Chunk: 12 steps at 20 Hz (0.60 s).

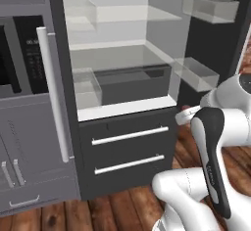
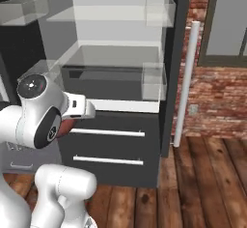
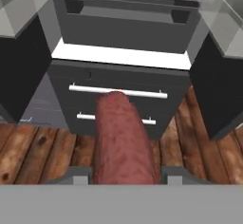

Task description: Retrieve the sausage and cheese from the fridge and place them on the cutting board on the counter.

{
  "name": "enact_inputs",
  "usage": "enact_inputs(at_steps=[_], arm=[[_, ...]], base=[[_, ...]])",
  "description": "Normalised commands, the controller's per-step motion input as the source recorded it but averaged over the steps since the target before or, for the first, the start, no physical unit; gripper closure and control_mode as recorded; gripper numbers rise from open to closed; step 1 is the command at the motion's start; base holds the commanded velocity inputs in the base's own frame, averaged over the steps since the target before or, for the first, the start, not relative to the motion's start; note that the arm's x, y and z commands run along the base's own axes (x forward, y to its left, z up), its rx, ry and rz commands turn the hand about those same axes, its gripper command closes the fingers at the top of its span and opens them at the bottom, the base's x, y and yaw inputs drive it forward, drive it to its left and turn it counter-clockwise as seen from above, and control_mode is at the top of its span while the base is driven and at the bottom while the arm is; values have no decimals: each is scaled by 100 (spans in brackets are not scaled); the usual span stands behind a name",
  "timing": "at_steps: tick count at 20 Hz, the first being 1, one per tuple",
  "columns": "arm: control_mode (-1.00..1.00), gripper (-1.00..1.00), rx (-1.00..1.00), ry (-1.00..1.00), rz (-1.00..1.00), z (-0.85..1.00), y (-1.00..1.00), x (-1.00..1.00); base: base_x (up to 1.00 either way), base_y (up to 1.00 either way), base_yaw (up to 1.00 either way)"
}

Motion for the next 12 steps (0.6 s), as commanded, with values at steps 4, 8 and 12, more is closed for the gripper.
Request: enact_inputs(at_steps=[4, 8, 12], arm=[[100, 100, 0, 0, 0, 0, 0, 0], [100, 100, 0, 0, 0, 0, 0, 0], [100, 100, 0, 0, 0, 0, 0, 0]], base=[[-30, 5, -51], [-3, 13, -89], [0, 8, -97]])
